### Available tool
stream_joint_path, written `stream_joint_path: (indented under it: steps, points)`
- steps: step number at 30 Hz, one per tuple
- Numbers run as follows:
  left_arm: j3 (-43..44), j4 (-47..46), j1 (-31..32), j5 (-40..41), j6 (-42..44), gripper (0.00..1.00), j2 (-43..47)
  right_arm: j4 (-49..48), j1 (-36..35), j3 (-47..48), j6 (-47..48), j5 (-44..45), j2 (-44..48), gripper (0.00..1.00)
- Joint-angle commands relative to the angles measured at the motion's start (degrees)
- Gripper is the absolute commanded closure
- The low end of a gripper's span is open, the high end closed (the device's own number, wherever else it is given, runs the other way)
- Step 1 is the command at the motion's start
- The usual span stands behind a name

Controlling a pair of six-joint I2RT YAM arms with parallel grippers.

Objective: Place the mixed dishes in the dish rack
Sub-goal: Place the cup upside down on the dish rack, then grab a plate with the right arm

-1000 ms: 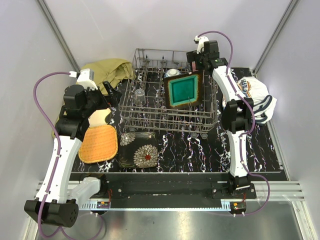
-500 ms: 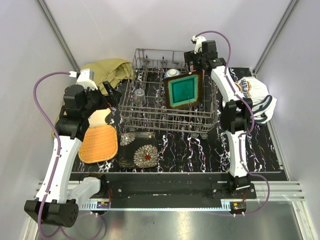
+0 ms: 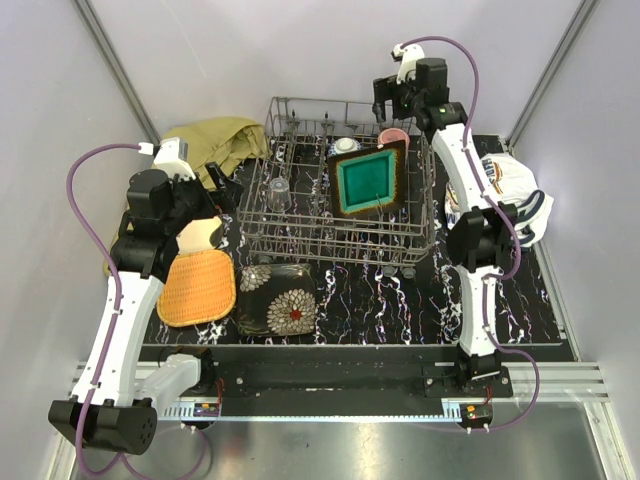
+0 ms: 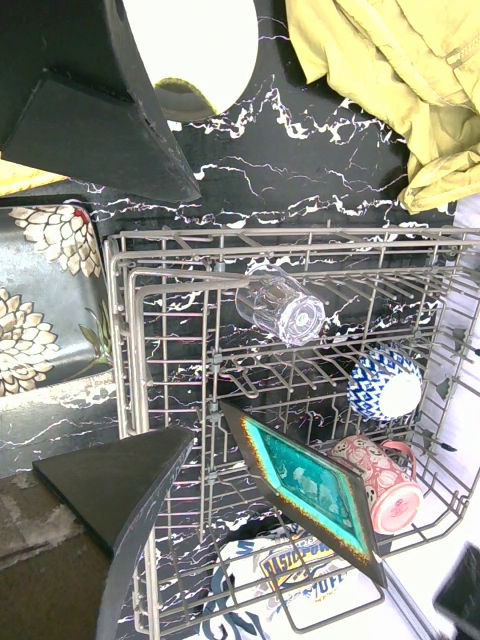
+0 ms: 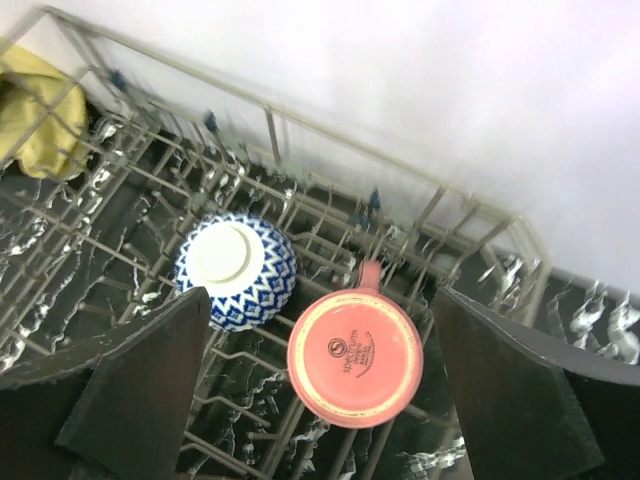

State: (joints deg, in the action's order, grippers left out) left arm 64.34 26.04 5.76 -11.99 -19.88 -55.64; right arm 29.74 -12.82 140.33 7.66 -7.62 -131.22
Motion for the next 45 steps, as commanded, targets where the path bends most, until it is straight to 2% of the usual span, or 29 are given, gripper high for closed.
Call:
stream_joint_path:
  steps: [1,3,4,5,12,16,22,30,45]
  points:
    - [0.79,-1.87,-0.31,-0.32,0.72,0.01,1.32,-0.04,-0.10,-2.86,12.18,-8.53,10.09,0.01]
    - [0.79,-1.78,-0.31,-0.40,0.81,0.01,1.23,3.03,0.16,-5.50,19.97,-13.71,12.38,0.00]
    - [0.79,-1.78,-0.31,-0.40,0.72,0.01,1.23,7.92,0.42,-5.42,22.46,-20.00,12.74,0.00]
    - [0.79,-1.70,-0.22,-0.49,0.72,0.01,1.23,10.23,0.60,-4.72,24.66,-22.16,13.00,0.00]
    - [1.05,-1.52,-0.31,-0.40,0.37,0.01,0.62,12.71,0.86,-9.37,37.14,-27.27,16.52,0.00]
    - [1.14,-1.43,-0.31,-0.58,-0.07,0.01,0.44,14.63,2.62,-8.68,41.11,-34.62,14.86,0.00]
    - [1.58,-0.82,-0.31,-0.14,0.28,0.01,0.27,18.16,5.08,-3.59,41.64,-43.25,10.02,0.00]
    - [2.64,-0.29,-0.31,0.30,0.89,0.01,-1.14,22.47,5.61,2.75,42.61,-49.50,3.43,0.00]
    - [2.64,-0.20,-0.22,1.18,1.77,0.01,-1.93,26.07,5.61,2.58,44.81,-49.60,-0.70,0.00]
